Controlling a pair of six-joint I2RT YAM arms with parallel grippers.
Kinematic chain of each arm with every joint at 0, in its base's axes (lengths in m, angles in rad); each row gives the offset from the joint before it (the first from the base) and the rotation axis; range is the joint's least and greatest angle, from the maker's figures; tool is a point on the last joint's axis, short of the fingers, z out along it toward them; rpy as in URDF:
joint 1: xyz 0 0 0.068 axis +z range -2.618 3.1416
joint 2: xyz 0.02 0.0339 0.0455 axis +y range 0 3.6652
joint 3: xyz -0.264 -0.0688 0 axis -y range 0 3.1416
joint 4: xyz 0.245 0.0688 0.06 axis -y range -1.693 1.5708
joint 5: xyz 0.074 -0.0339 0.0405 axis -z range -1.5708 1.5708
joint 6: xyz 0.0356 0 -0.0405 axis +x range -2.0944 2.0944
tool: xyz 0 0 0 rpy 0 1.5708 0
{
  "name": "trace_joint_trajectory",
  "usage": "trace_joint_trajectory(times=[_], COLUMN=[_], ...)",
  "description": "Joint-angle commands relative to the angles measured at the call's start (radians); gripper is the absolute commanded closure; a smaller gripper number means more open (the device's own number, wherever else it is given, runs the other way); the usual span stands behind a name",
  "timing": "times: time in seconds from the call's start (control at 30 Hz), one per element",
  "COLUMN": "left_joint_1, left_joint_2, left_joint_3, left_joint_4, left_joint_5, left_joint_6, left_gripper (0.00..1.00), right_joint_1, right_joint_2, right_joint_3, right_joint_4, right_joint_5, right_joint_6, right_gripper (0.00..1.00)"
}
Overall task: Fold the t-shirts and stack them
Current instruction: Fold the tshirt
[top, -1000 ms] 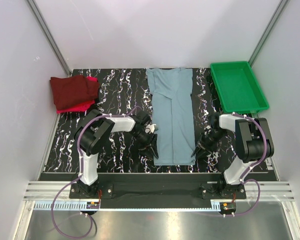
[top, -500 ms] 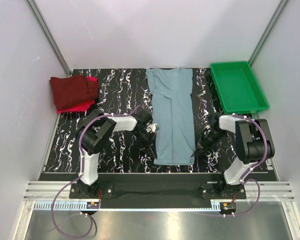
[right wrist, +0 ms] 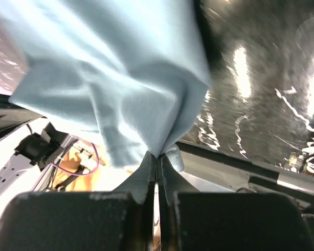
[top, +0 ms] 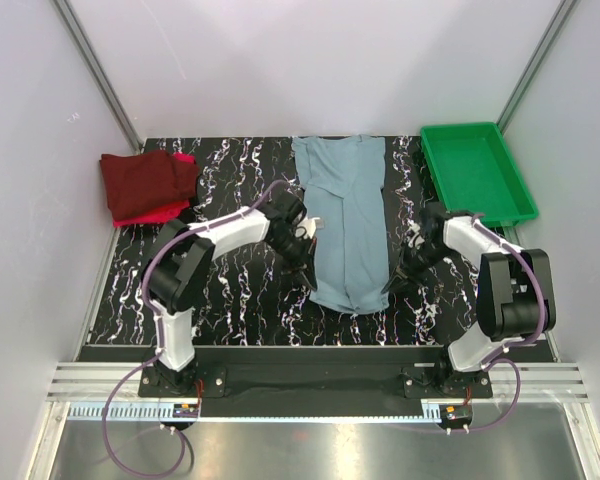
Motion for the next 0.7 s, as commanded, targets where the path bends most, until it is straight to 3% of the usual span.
trace_joint_trajectory(times=[0.0, 0.27, 0.67], left_joint_1=[0.032, 0.098, 0.138], left_joint_2=[-0.071, -0.088, 0.157], left_joint_3=[0.079, 0.154, 0.461], left_joint_4=[-0.071, -0.105, -0.078], left_joint_5=[-0.05, -0.139, -0.159], left_joint_6=[0.08, 0.131, 0.166], left_gripper=[1.0, 1.0, 1.0], right_joint_1=[0.006, -0.041, -0.083], right_joint_2=[-0.042, 0.003, 0.205], right_joint_3=[0.1, 0.238, 0.462], right_joint_4=[-0.033, 0.02, 0.119], right_joint_5=[-0.014, -0.006, -0.012], right_joint_6=[-0.039, -0.01, -0.013], right_gripper=[1.0, 1.0, 1.0])
